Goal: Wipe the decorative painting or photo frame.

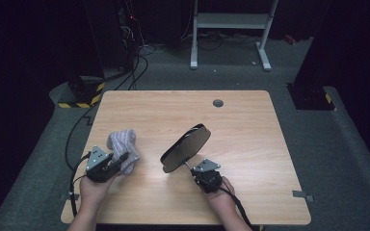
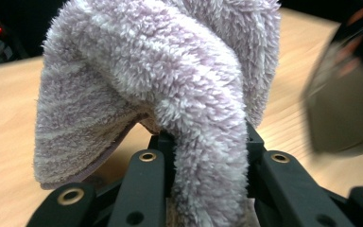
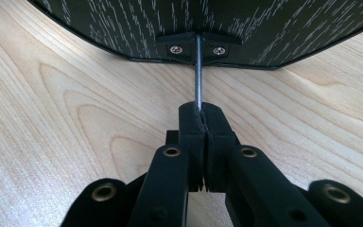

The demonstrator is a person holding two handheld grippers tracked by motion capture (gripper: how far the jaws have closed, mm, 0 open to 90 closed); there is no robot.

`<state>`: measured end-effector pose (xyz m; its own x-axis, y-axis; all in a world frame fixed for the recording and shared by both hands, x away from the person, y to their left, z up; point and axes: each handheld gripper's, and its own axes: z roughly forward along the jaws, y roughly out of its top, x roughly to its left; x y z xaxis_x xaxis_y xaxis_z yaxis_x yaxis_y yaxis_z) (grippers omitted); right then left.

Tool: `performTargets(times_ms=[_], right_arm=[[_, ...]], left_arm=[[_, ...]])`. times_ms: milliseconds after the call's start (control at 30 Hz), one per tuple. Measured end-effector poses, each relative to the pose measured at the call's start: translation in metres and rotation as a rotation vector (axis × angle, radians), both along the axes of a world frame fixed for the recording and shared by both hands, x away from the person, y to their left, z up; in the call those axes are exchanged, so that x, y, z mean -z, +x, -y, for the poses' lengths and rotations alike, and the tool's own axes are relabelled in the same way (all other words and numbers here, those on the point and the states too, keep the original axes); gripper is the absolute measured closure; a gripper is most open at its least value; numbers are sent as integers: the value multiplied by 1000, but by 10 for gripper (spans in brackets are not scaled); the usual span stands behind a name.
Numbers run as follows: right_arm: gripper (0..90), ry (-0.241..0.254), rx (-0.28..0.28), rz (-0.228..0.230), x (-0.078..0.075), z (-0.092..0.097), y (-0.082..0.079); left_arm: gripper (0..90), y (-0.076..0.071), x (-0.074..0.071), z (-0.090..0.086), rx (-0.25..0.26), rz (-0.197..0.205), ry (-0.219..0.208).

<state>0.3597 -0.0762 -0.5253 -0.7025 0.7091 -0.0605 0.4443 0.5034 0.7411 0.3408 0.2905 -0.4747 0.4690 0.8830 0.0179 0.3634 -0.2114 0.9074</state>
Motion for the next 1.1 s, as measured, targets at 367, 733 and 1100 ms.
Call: performTargets(times_ms=[367,733,1100], right_arm=[[882,6,3,-5,0,0,0],[879,-5,-3,0,0,0,1],[672,-3,-24,2,-4,-6,0]], left_arm=[[696,27,31,-11,-40,-187,66],[447,25,27,-12,-61,-198,43],[340,2,4,-12,-41,-92,-34]])
